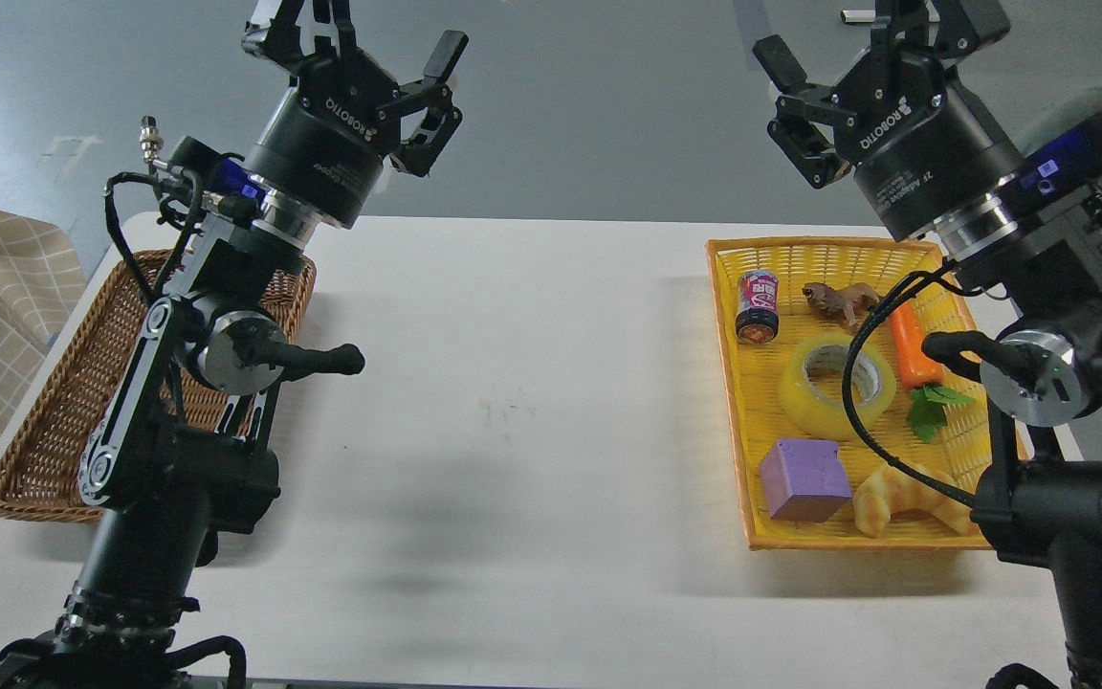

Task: Place and transfer tape with both arms

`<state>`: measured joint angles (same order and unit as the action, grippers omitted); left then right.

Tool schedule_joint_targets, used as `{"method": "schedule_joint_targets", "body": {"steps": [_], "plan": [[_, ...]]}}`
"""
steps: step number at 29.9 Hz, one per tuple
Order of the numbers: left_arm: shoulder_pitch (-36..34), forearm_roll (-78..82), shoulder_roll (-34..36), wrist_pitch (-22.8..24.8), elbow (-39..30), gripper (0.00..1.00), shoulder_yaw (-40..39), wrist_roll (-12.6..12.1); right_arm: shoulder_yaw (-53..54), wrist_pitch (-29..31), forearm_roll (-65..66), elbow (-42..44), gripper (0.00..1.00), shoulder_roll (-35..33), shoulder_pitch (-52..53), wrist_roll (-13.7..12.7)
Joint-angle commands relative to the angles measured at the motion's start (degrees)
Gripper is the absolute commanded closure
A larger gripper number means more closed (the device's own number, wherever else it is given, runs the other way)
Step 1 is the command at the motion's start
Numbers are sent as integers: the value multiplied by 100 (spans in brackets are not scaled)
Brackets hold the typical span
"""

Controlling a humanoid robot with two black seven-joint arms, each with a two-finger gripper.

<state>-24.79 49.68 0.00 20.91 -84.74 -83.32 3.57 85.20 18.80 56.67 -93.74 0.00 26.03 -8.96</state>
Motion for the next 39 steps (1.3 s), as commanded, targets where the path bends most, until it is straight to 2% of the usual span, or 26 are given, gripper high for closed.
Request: {"method": "schedule_joint_targets", "body": {"steps": [1,21,27,29,33,39], "plan": [[0,7,0,-8,-8,2,17,21,-4,-8,2,-4,0,0,-37,0],[18,-28,0,-201,124,2,96,21,-4,-8,2,-48,0,0,-142,0],[27,-46,0,-122,124,2,70,21,14,-8,2,-30,0,0,-142,9],[35,-72,0,-122,124,2,88,21,40,10,2,4,0,0,-142,61],[9,-81,0,-113,124,2,88,21,172,62,-7,22,0,0,-151,368],[18,-81,0,-122,124,2,88,21,172,159,-7,22,0,0,-142,413]]}}
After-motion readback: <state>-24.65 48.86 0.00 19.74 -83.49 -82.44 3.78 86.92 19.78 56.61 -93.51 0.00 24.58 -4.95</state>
